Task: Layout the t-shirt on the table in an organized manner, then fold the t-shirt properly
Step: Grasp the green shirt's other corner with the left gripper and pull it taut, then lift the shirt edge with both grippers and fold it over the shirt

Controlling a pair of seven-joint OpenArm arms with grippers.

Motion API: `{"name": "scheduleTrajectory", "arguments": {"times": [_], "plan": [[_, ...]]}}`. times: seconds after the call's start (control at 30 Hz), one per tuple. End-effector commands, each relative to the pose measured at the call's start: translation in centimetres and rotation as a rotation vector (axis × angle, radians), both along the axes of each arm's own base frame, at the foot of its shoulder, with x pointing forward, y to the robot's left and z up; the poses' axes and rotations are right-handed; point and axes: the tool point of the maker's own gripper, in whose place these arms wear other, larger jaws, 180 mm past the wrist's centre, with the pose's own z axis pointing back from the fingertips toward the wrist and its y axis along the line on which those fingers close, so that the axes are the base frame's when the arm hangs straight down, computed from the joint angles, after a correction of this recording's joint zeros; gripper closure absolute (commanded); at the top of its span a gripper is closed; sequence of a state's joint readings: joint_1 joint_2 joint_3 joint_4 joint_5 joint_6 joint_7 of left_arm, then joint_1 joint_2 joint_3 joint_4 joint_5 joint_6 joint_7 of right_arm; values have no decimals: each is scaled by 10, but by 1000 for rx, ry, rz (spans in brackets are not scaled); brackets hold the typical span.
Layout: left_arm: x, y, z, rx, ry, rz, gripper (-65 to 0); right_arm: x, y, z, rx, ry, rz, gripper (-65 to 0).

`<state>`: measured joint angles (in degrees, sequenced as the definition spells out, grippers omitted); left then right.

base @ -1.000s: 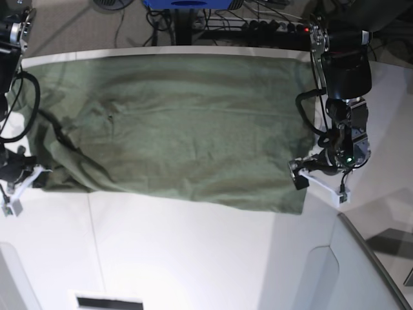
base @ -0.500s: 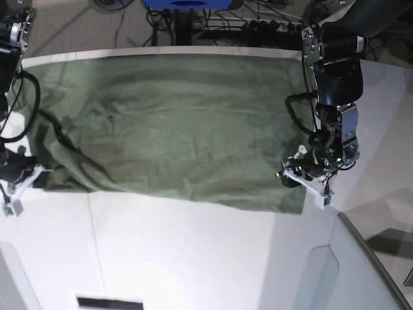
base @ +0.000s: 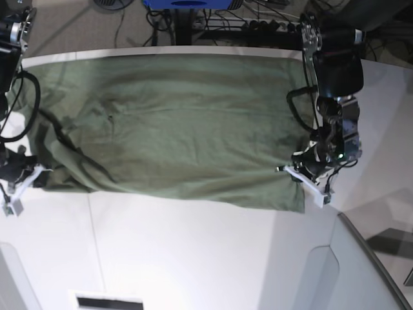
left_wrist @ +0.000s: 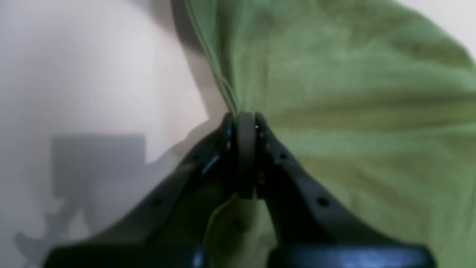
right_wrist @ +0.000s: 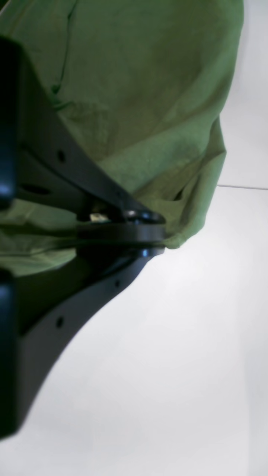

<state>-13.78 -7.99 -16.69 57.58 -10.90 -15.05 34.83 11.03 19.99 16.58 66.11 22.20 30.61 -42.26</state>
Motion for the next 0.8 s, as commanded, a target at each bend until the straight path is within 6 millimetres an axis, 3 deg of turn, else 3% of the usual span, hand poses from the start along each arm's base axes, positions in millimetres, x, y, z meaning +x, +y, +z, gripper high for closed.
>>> {"name": "scheduleTrajectory", "arguments": {"times": [0.0,0.17,0.33,0.6,0.7,0.77], "plan": [[9,9,21,29,-48,-1,0,13,-9,18,-14,-57,-3,-8],[-16,9,39,90,-46,-41,0,10,-9,16,-13,-52,-5,-8],[-52,17,20,110,36,14,0,10,-9,16,-13,-52,-5,-8],[-72,18,14,123,58,8,0,9,-9,15,-14,-48,-3,-8],[-71,20,21,130,36,14,-244,9,-9,15,-15,-47,-3,-8],[-72,21,24,134,43,11,-372,9,-9,15,-15,-47,-3,-8]]}}
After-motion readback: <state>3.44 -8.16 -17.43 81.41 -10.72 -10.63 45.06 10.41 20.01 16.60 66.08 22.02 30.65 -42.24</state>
